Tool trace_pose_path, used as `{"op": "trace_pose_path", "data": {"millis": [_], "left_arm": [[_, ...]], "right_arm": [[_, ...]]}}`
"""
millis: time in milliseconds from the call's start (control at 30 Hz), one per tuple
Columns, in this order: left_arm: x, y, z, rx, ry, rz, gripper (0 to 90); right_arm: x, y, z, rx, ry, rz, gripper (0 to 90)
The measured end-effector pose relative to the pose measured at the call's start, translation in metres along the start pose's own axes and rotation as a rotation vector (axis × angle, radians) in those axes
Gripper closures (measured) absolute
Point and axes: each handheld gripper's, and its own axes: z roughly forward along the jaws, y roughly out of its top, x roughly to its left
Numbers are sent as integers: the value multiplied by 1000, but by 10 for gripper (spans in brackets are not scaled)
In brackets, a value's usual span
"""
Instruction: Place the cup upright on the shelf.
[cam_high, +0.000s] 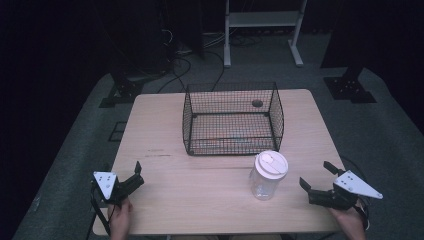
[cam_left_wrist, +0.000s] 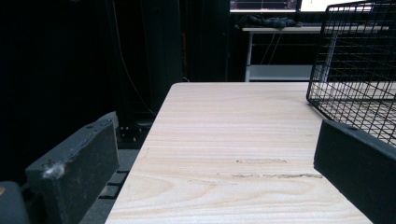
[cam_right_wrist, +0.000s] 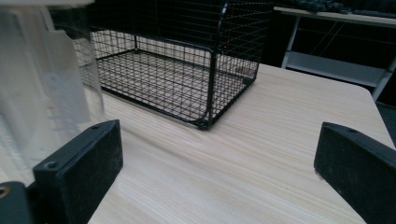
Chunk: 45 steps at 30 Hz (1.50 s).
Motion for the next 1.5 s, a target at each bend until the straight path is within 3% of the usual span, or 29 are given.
{"op": "trace_pose_path", "data": {"millis": [633, 1033, 1500], "left_arm": [[1, 0, 0, -5, 1, -6, 0], [1, 0, 0, -6, -1, -6, 0], [1, 0, -1, -9, -2, -6, 0]], "right_arm": [[35, 28, -7, -48, 123, -62, 7], [60, 41, 0, -65, 208, -65, 7], [77, 50, 20, -75, 230, -88, 7]]}}
